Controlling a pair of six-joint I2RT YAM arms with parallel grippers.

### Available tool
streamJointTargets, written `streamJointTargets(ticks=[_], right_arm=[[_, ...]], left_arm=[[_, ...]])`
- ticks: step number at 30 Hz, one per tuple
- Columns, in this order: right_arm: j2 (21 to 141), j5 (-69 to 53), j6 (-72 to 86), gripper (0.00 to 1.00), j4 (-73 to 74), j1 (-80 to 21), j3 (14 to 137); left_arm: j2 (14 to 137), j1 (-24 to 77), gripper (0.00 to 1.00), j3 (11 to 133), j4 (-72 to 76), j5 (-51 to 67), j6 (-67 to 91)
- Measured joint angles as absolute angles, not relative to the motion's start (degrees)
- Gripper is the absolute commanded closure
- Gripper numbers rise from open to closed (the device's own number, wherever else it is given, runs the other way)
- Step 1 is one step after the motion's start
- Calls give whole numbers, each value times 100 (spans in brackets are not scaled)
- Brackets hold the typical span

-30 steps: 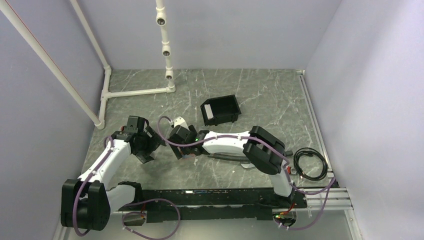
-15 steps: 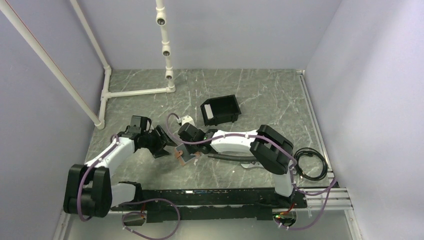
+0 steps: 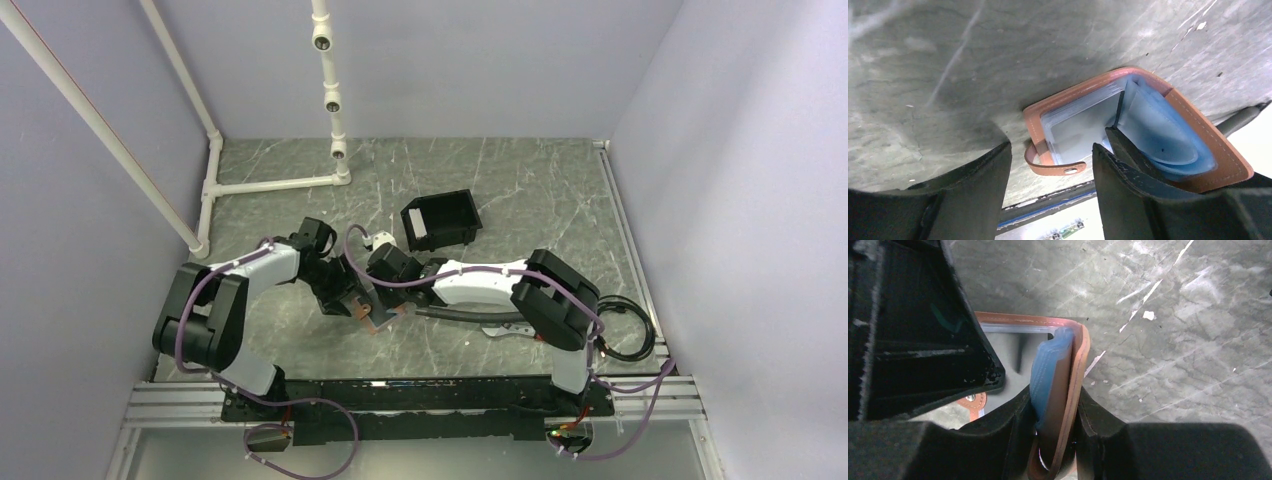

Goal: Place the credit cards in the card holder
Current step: Close the card holder at the center of the board.

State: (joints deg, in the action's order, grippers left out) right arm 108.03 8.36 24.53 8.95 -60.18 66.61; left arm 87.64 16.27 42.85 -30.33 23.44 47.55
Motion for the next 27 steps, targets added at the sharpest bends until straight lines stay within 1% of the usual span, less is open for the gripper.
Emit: streamJointTargets(ticks=[1, 3, 7, 10, 11, 13, 15, 20, 24, 27], right_arm=[[10785, 825, 2447, 68, 886, -6012, 6639], [10770, 810, 2443, 68, 860, -6007, 6604], [10766, 731, 2440, 64, 845, -5981, 6591], [10737, 602, 2429, 55, 854, -5937, 6591], [10720, 534, 2414, 49, 864, -5927, 6591], [10659, 344, 2373, 41, 910, -5907, 6591], [10597, 115, 2307, 36, 956, -5892, 6593], [10575, -716, 2112, 29, 1245, -5852, 6768], [10575, -1271, 2075, 26, 1334, -5841, 6823], [10575, -1682, 2093, 26, 1361, -5811, 6823]], left_arm=[[8788, 1682, 33, 4351, -3083, 2305, 4746], [8871, 1820, 36, 4482, -3177, 2215, 4711], [8871, 1922, 53, 4456, -3129, 2239, 4626], [8565, 1927, 62, 4101, -2930, 2244, 4617], [8455, 1933, 64, 4001, -2934, 2239, 4628], [8235, 1940, 68, 3828, -2941, 2217, 4619], [8082, 1940, 69, 3730, -2932, 2204, 4619], [7675, 1944, 70, 3430, -2805, 2115, 4657], [7253, 1944, 72, 3166, -2711, 1994, 4729], [6936, 1944, 73, 2961, -2617, 1909, 4779]])
